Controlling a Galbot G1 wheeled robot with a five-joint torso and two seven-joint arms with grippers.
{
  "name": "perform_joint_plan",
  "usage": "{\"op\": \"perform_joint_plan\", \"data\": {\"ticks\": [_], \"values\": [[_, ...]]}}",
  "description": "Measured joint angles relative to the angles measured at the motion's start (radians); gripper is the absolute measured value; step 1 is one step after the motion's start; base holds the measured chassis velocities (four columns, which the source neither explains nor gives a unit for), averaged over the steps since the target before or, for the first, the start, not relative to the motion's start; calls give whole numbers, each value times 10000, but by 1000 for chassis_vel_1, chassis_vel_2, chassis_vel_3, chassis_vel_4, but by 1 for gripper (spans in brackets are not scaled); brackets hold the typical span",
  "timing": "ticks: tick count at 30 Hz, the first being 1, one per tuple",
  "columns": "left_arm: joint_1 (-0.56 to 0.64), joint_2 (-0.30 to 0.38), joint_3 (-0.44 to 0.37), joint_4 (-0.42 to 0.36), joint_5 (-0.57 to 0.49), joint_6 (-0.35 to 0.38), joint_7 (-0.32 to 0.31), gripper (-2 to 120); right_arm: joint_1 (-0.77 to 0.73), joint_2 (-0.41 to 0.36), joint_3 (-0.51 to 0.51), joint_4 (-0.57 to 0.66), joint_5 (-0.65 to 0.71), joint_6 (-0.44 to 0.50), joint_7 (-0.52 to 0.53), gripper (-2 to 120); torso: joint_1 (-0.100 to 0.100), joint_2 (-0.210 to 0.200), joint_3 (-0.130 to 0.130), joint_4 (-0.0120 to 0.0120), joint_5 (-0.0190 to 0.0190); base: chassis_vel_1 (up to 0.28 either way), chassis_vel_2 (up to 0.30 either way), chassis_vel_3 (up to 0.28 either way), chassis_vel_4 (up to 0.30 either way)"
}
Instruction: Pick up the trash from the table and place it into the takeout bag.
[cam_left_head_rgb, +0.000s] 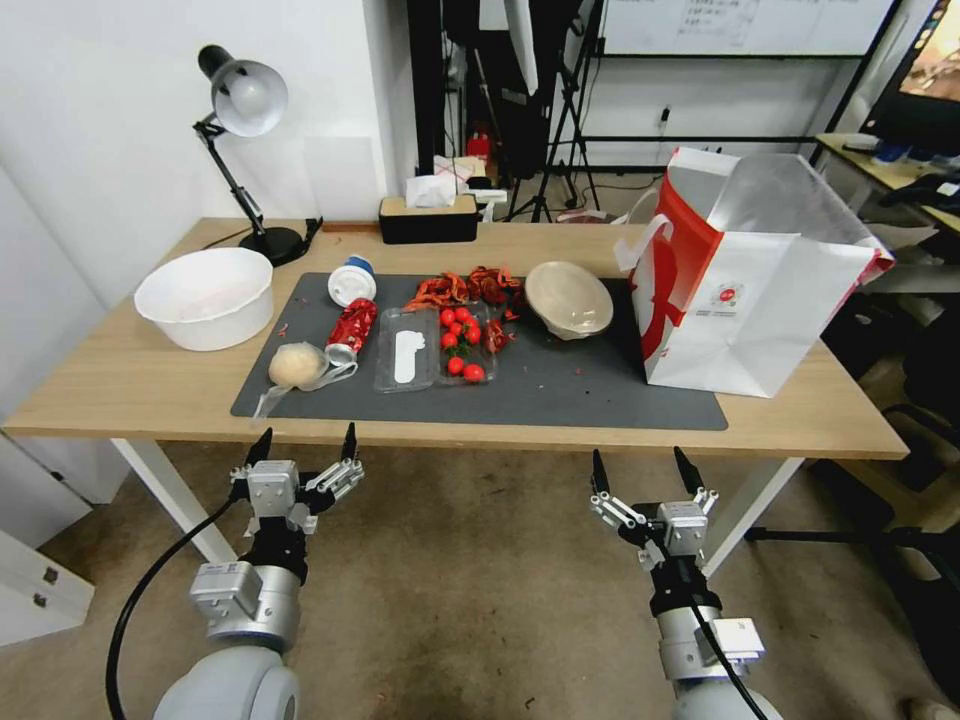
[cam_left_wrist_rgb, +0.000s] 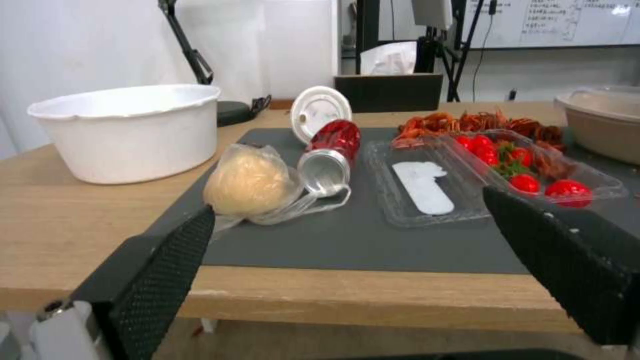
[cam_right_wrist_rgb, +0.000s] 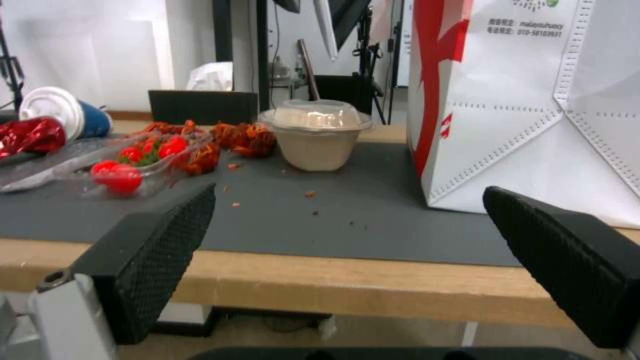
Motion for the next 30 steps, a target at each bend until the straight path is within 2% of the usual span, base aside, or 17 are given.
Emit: {"op": "perform_joint_plan", "data": {"ticks": [6,9,10,13,14,16,17,20,26,30], "values": [[-17,-23,15,47,0,-22,-1,100,297,4,5,22,493,-163,74,100,0,0,0,-1,0,0,0,0,0],[-30,-51,41,61,20,-36,-2,100,1171,10,-53,-11,1894,-502,285,100,1,0,0,0,0,0,0,0,0],[-30,-51,41,61,20,-36,-2,100,1171,10,-53,-11,1894,-502,285,100,1,0,0,0,0,0,0,0,0],[1,-60,54,61,51,-58,-3,100,2441,-8,-305,-258,4101,-898,457,100,1,-1,1,0,2,0,0,0,0],[1,-60,54,61,51,-58,-3,100,2441,-8,-305,-258,4101,-898,457,100,1,-1,1,0,2,0,0,0,0],[35,-77,58,62,72,-88,-4,100,3391,16,-516,-576,5558,-1009,458,100,3,-1,1,0,1,0,0,0,0],[35,-77,58,62,72,-88,-4,100,3391,16,-516,-576,5558,-1009,458,100,3,-1,1,0,1,0,0,0,0],[78,-104,49,59,89,-124,-3,100,4536,89,-767,-1127,7308,-1214,525,100,3,-1,1,0,-1,0,0,0,0],[158,-116,-30,24,99,-189,-5,100,5823,313,-847,-2084,8812,-1323,623,100,3,-1,1,1,1,0,0,0,0],[174,-116,-48,18,101,-203,-6,100,6147,381,-808,-2328,9067,-1334,624,100,3,-1,1,0,1,0,0,0,0]]}}
